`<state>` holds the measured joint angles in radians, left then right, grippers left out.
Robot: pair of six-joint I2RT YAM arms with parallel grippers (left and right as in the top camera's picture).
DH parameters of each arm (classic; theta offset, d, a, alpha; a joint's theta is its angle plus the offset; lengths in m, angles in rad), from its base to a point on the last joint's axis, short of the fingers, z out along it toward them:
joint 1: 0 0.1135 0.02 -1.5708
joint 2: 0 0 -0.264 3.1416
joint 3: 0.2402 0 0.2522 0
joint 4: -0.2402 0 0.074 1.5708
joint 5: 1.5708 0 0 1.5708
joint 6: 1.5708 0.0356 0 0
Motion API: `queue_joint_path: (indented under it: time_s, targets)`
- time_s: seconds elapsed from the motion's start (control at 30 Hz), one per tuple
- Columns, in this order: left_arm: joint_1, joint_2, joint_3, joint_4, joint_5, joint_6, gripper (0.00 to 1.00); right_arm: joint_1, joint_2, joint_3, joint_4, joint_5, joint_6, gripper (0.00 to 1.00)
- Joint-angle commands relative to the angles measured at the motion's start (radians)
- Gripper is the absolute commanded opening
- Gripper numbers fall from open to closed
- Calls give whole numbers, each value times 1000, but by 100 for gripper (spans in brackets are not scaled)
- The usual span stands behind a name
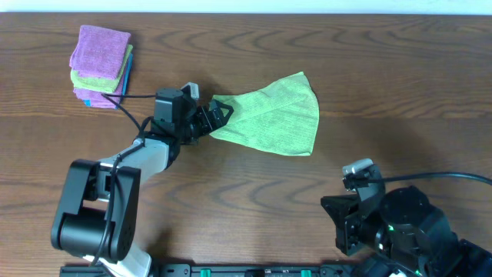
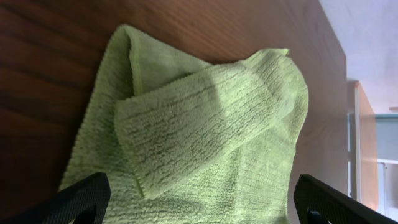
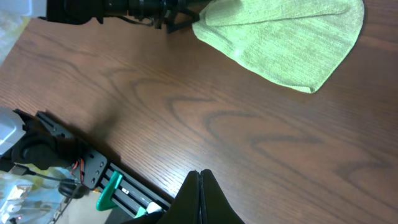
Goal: Fold the cloth
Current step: 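Grasp the cloth's left corner with the left gripper, then pull the cloth corner leftward with the left gripper to flatten it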
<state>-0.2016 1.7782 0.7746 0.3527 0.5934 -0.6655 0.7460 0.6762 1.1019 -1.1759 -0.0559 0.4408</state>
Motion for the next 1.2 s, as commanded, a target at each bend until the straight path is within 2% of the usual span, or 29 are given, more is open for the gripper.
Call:
queue_joint_path:
  time_s: [0.0,0.43,0.5,0.73,0.83,0.93,1.17]
  targets:
    - [-28,48,16,19,-16,-23,96,7,-2,-1,7,8,-1,2]
    - [-34,60,17,82,-51,-50,100,7,-2,-1,6,8,-2,2]
    - [-34,61,24,93,-51,-55,93,7,-2,-1,6,8,-2,2]
    - [-34,66,45,93,-51,-56,85,7,-2,-1,6,15,-1,2]
    - [-34,66,45,93,-52,-56,78,7,-2,-1,6,15,-1,2]
    - [-34,66,46,93,-54,-56,67,7,-2,-1,6,15,-1,2]
    - [-34,66,46,90,-55,-43,54,7,-2,-1,6,15,-1,1]
